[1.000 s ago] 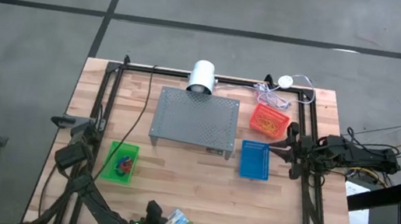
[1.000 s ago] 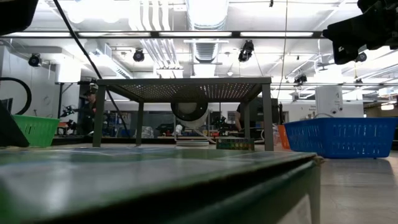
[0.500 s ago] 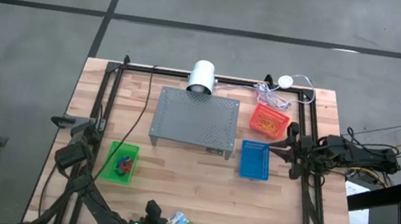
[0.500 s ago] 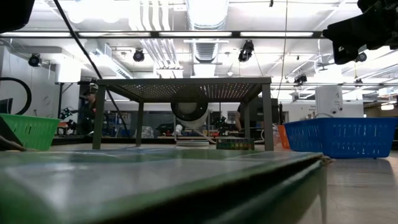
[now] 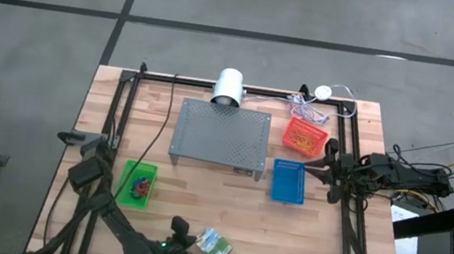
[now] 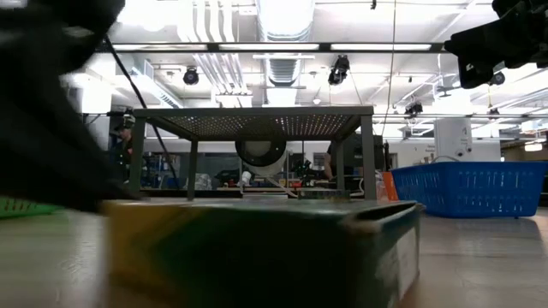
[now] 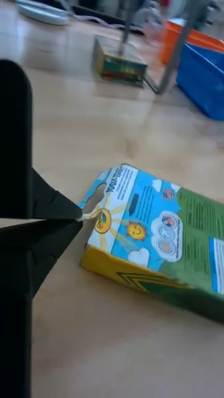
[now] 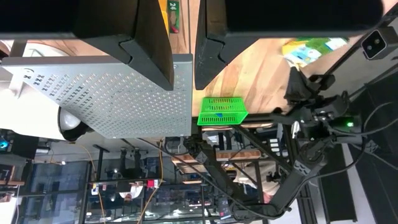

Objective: Pick & Place Office Desk Supplies
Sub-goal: Put the bottom pack of yellow crayons into the blue bin

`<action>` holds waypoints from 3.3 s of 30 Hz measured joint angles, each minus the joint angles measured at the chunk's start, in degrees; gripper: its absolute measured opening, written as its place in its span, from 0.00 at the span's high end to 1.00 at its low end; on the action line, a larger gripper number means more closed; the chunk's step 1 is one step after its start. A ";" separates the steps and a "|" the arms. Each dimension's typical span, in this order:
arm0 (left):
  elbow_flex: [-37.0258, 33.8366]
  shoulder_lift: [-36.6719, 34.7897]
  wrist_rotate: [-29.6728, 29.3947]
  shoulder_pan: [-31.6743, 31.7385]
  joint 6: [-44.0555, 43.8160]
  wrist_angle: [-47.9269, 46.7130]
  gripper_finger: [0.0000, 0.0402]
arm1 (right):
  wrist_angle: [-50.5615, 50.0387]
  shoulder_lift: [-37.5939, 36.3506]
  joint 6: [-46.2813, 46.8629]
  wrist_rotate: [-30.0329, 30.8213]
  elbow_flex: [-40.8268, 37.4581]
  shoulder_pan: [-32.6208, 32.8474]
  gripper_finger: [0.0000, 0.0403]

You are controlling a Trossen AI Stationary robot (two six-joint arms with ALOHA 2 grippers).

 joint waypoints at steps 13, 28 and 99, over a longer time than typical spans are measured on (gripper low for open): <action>0.04 -3.77 5.86 11.29 -4.03 -1.71 1.00 | 0.00 0.00 0.00 0.00 0.00 -0.01 0.84; 0.31 -6.13 18.86 25.18 3.72 1.53 1.00 | 0.00 0.00 0.00 0.00 0.00 0.00 0.84; 0.24 -9.78 17.19 28.65 11.14 8.38 1.00 | 0.00 0.00 0.00 0.00 -0.01 0.00 0.84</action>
